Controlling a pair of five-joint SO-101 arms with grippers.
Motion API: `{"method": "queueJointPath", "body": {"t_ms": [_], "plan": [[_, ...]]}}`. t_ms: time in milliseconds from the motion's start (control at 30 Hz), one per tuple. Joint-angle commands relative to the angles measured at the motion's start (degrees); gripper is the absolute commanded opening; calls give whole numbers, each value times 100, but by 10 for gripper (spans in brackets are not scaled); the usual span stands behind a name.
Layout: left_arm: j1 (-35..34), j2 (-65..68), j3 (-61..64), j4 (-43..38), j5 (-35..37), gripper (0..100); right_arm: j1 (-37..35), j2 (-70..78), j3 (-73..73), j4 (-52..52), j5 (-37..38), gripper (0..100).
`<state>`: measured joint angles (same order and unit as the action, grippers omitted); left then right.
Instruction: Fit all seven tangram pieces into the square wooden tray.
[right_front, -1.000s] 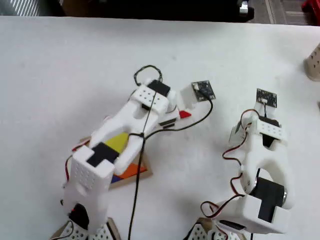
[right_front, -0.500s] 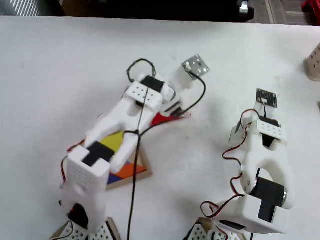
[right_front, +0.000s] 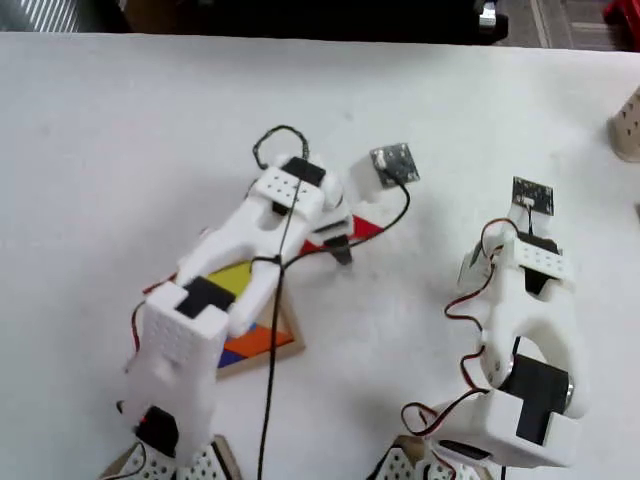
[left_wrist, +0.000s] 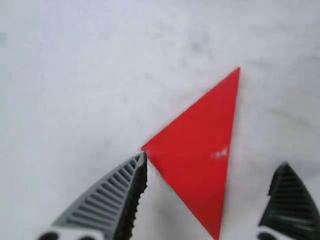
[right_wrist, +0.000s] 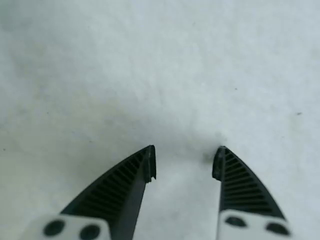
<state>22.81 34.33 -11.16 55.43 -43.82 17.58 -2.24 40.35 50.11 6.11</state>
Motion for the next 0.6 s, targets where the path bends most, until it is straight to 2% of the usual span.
{"method": "queueJointPath", "body": {"t_ms": [0,267,400,567], "plan": [[13,505,-932,369,-202,377,-48,-22,-246,-13,79,191],[-180,1560,-2505,1222,-202,355,-40,-22,-246,-13,79,191],[-163,1780,-2813,1433,-237,301,-40,-22,-246,-13,79,191],[-189,1710,-2848,1697,-255,305,-40,-22,-246,-13,79,191]]}}
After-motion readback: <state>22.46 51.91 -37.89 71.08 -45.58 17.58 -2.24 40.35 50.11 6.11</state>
